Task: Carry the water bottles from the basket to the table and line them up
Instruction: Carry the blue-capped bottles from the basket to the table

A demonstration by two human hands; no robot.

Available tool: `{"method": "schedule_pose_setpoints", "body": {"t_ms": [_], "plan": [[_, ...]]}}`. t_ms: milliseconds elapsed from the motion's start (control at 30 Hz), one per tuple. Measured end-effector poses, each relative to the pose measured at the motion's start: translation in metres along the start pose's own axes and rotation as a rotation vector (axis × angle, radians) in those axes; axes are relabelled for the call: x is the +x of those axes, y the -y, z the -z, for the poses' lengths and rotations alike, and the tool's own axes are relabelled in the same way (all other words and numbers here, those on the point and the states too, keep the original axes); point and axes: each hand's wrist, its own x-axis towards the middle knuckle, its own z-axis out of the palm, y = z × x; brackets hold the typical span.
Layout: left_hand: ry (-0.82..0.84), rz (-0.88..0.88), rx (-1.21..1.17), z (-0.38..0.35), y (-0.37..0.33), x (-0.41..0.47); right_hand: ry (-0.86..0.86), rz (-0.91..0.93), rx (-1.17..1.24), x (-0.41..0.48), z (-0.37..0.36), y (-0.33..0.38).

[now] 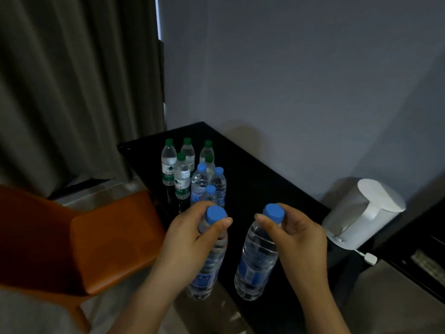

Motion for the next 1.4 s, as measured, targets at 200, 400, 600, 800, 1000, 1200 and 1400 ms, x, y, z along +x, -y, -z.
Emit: {"method": "schedule_pose_setpoints", "body": {"t_ms": [200, 400, 600, 800, 1000, 1200, 1400], "plan": [[0.089, -0.027, 0.026, -0.018, 0.023, 0.068, -0.036, -0.042, -0.036, 0.055, -0.008, -0.036], [0.148, -0.009, 0.026, -0.048, 0.051, 0.135, -0.036, -0.064, -0.049, 0.107, -0.011, -0.061], [0.214, -0.008, 0.071, -0.07, 0.077, 0.185, -0.054, -0.11, -0.081, 0.138, -0.014, -0.083], [0.37, -0.018, 0.159, -0.09, 0.111, 0.234, -0.089, -0.215, -0.117, 0.155, -0.023, -0.105], [0.478, -0.025, 0.208, -0.109, 0.133, 0.27, -0.164, -0.315, -0.193, 0.164, -0.032, -0.12], [0.55, -0.016, 0.246, -0.124, 0.152, 0.288, -0.19, -0.327, -0.238, 0.166, -0.042, -0.134], [0.557, 0.024, 0.308, -0.139, 0.157, 0.294, -0.228, -0.41, -0.258, 0.161, -0.051, -0.15]]}}
